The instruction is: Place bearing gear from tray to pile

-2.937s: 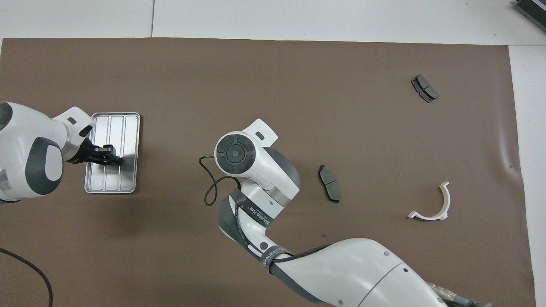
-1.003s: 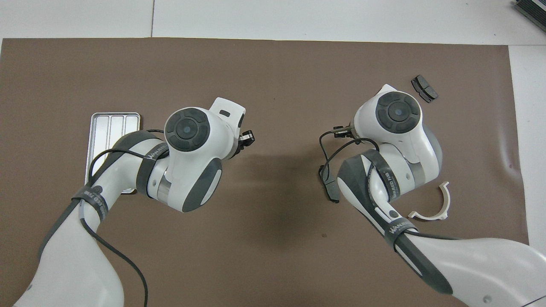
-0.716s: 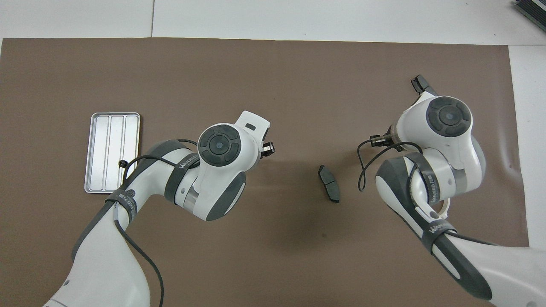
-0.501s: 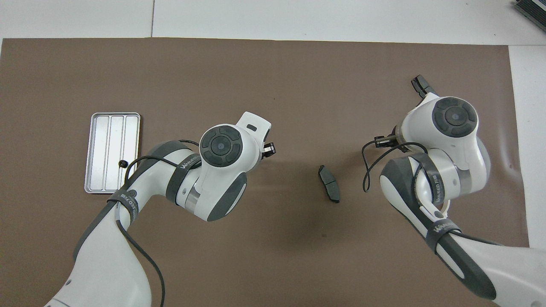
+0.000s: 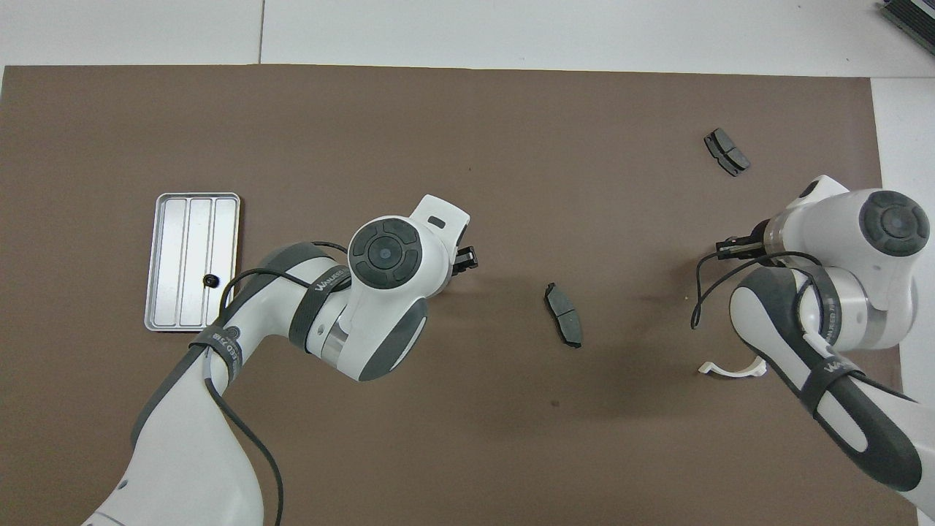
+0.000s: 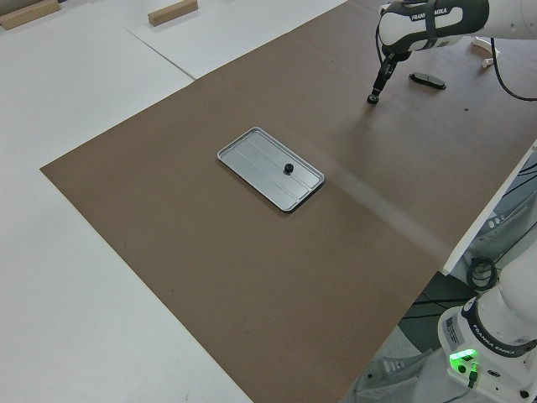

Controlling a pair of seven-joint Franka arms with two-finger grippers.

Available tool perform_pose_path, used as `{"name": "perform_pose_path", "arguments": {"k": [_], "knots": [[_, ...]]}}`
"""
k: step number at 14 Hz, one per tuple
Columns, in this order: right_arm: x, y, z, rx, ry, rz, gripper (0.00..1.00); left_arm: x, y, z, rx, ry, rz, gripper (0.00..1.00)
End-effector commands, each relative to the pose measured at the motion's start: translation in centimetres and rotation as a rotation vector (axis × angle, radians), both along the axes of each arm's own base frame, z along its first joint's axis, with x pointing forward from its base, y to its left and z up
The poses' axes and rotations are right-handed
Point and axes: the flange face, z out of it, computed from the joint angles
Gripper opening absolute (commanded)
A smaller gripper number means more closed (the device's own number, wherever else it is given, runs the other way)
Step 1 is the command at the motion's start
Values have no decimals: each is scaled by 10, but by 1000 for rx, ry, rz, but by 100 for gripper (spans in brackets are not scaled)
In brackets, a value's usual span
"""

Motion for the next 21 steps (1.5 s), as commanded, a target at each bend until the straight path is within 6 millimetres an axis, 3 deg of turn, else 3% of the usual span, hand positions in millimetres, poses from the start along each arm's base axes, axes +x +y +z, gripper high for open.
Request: {"name": "perform_pose_path", "arguments": {"k": [1,4,5,7,10,12,16,19,21], "knots": [[-1,4,-2,19,-14,9,97,28,42,9,18,5,61,75],[3,12,3,20,-19,11,100,67,116,32,40,14,64,74],[7,24,8,24,-24,1,100,77,141,39,50,20,47,74],[12,69,18,36,-16,-36,100,89,194,46,68,38,-11,74],[18,180,36,88,-48,-184,100,94,257,40,86,76,-125,73],[22,255,47,128,-55,-263,100,93,286,34,89,99,-149,72],[33,364,32,166,-37,-392,100,87,338,21,88,117,-205,68],[20,413,22,180,-32,-439,99,82,363,12,85,137,-186,65],[0,448,-2,161,-7,-421,95,72,371,4,83,156,-184,62]]}}
